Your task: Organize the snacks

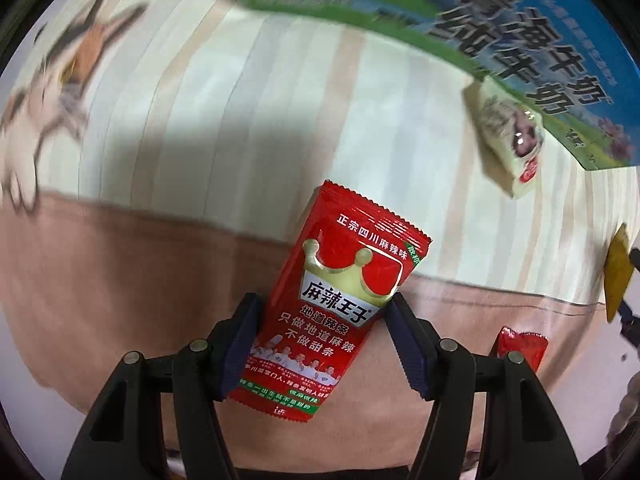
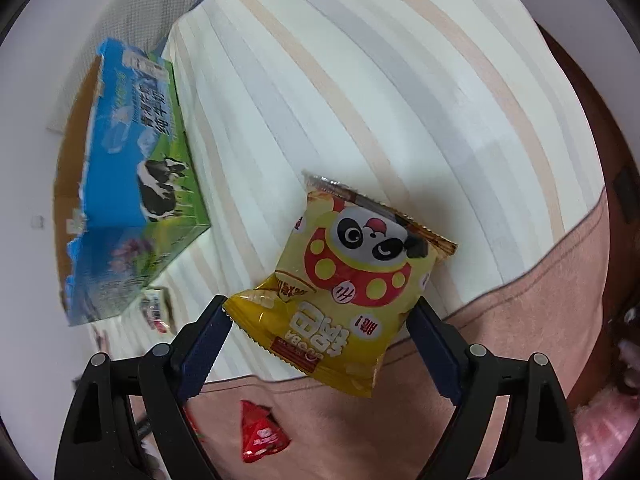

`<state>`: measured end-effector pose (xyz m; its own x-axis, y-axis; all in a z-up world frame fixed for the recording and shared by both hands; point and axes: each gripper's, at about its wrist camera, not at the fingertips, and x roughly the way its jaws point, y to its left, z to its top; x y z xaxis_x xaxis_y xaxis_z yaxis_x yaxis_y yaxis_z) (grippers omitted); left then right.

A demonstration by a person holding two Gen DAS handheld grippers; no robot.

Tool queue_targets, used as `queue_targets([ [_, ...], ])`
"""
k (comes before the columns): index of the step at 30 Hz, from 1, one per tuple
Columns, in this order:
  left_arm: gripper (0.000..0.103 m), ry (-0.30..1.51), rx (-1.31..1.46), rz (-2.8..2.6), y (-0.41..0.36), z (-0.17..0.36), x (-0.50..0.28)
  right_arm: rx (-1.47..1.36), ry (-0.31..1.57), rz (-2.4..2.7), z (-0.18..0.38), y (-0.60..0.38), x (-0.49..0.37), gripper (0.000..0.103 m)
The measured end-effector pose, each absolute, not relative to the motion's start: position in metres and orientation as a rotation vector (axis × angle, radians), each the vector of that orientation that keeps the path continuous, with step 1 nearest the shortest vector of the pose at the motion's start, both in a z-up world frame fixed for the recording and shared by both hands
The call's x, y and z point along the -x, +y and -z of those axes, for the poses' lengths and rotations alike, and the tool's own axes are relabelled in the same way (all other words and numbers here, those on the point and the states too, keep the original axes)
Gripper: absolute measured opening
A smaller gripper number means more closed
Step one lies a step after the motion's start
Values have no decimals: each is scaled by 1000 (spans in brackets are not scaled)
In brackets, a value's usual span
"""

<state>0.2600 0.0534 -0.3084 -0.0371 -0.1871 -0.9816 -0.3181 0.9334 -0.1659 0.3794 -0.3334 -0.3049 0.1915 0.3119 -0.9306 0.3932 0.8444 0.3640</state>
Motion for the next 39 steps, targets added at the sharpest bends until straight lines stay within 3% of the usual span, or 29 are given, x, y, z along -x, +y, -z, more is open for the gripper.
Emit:
queue_targets([
  [8, 64, 1629, 377, -103, 53, 323, -261, -689, 1372, 97, 299, -348, -361, 95],
  [14, 67, 1626, 380, -91, 54, 330, -254, -534, 1437, 145, 318, -329, -370, 94],
  [15, 67, 1628, 380, -89, 53, 331, -256, -515, 1428, 169, 323, -326, -369, 92],
  [17, 67, 1629, 381, -83, 55, 342, -256, -482, 1401, 175, 325, -320, -364, 78],
  [20, 69, 1632, 370, -64, 55, 346, -258, -316, 1382, 93, 322, -288, -351, 70],
  [30, 70, 1638, 131, 41, 29, 348, -251, 1, 1463, -93, 334, -222, -294, 70],
  [31, 70, 1632, 131, 38, 29, 348, -250, -7, 1467, -91, 335, -223, -291, 73],
  [33, 55, 1618, 147, 18, 30, 347, -249, -43, 1464, -92, 337, -227, -290, 81],
  [39, 50, 1591, 246, -73, 44, 342, -236, -260, 1425, -19, 339, -256, -294, 80],
])
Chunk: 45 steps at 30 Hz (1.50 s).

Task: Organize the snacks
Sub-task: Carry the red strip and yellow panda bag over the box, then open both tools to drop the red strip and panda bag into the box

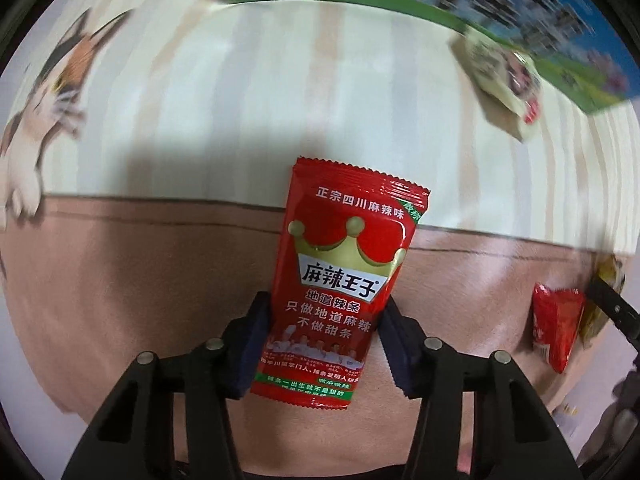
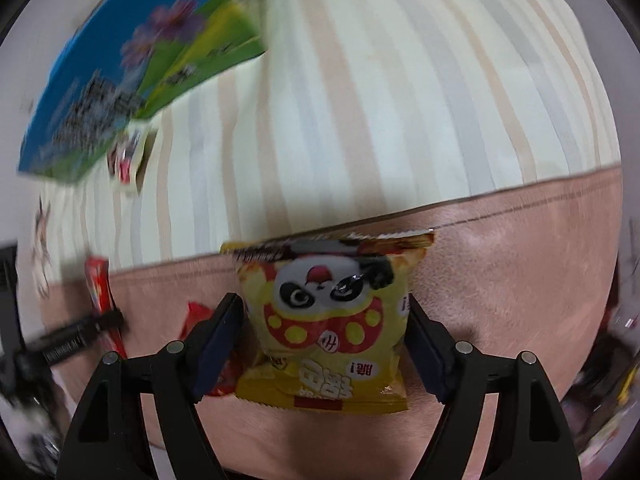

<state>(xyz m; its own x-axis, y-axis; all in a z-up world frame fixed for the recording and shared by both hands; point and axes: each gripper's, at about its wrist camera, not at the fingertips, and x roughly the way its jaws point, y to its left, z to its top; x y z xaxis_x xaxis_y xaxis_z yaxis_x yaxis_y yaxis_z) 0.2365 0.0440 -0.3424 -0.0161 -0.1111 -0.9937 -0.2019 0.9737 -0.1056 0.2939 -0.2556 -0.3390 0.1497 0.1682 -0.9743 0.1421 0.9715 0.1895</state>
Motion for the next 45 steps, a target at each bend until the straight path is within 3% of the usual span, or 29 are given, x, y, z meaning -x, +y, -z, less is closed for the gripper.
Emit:
queue_targets([
  [2, 49, 1584, 259, -94, 48, 343, -234, -272, 1408, 6, 339, -262, -292, 66],
  [5, 48, 1567, 266, -108, 48, 339, -229, -207, 1361, 19, 331, -265, -287, 61],
  [10, 47, 1457, 278, -84, 40, 291, -223, -206, 1287, -13, 303, -253, -284, 57],
  [17, 47, 1235, 265, 4, 18, 190, -244, -237, 1114, -147, 213, -222, -305, 57],
  [25, 47, 1115, 250, 27, 29, 119, -335, -224, 994, -239, 138, -170, -372, 57],
  [33, 47, 1164, 270, -20, 61, 129, -424, -235, 1009, -243, 130, -151, -459, 57],
  [45, 47, 1293, 276, -65, 83, 183, -480, -229, 1137, -224, 189, -125, -532, 57],
])
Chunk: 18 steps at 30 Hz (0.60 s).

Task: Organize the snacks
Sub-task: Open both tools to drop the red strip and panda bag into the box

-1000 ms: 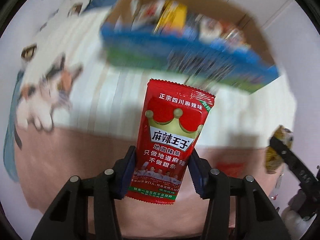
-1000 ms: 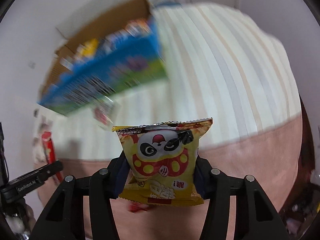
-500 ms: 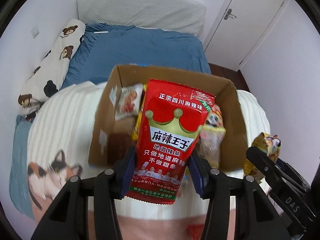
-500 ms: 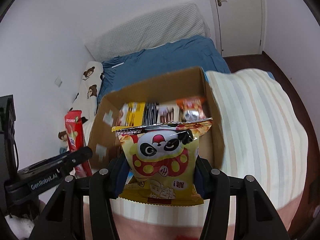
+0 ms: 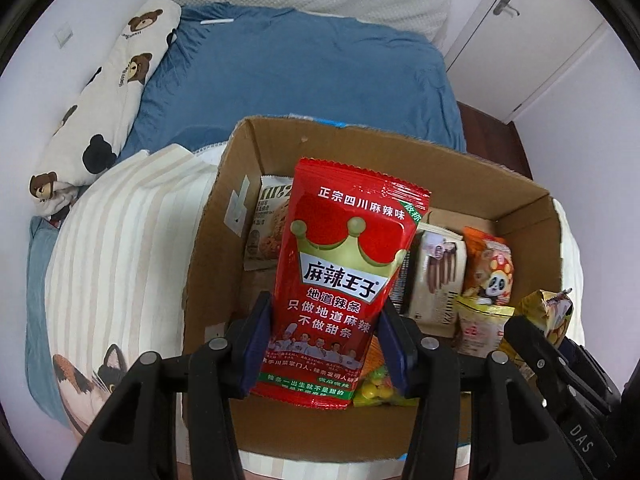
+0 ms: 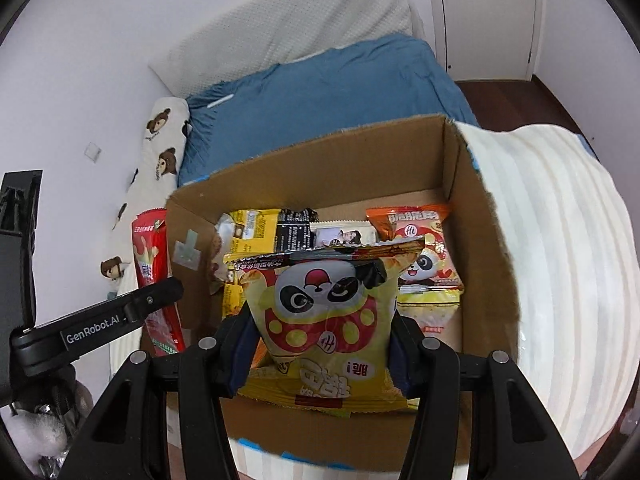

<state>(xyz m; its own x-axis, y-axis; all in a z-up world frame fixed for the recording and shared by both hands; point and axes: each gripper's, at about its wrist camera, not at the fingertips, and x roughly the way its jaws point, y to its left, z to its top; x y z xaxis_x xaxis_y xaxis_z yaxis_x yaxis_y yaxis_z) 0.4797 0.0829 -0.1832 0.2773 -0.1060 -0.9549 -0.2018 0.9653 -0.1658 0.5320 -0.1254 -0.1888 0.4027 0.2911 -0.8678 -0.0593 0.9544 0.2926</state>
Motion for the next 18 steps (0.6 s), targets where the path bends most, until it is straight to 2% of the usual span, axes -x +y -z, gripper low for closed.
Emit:
queue_targets([
  [8, 49, 1345, 283, -59, 88, 199, -489, -259, 1194, -231, 210, -126, -544, 60],
  [9, 49, 1355, 280, -63, 89, 201, -491, -273, 1205, -233, 212, -127, -545, 63],
  [10, 50, 1366, 273, -69, 89, 203, -492, -274, 1217, -233, 214, -126, -547, 77],
  [11, 56, 1370, 273, -75, 90, 204, -493, -266, 1237, -220, 215, -126, -549, 95],
  [12, 70, 1364, 272, -76, 90, 203, -493, -248, 1243, -204, 215, -125, -549, 100],
  [14, 90, 1341, 256, -83, 90, 198, -492, -199, 1237, -177, 212, -124, -550, 100],
  [18, 92, 1314, 243, -86, 88, 189, -488, -174, 1241, -160, 210, -126, -548, 100],
])
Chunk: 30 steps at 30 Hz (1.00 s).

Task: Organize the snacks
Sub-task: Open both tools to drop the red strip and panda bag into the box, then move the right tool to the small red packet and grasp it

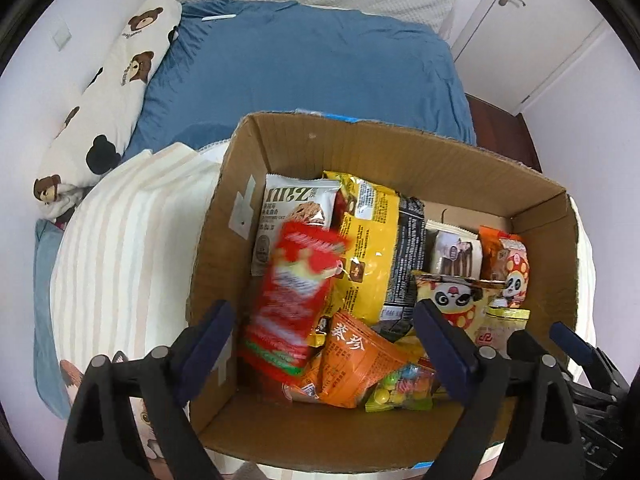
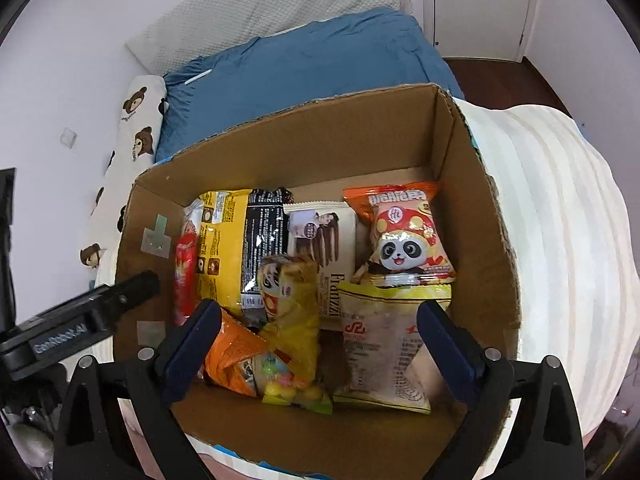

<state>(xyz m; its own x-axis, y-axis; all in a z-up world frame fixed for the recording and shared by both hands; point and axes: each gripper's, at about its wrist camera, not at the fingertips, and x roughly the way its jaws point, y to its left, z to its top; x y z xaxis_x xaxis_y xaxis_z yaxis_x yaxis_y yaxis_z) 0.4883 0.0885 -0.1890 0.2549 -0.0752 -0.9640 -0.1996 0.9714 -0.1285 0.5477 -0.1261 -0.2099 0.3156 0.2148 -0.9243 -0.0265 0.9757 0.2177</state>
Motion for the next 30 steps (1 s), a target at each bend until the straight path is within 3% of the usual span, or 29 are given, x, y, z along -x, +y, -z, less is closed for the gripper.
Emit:
queue_targets([
  [15, 93, 1238, 186, -92, 77, 160, -462, -127, 1216, -147, 190, -136, -524, 100],
  [30, 93, 1057, 148, -98, 61, 107, -374, -85, 1071, -181, 136, -147, -441, 100],
])
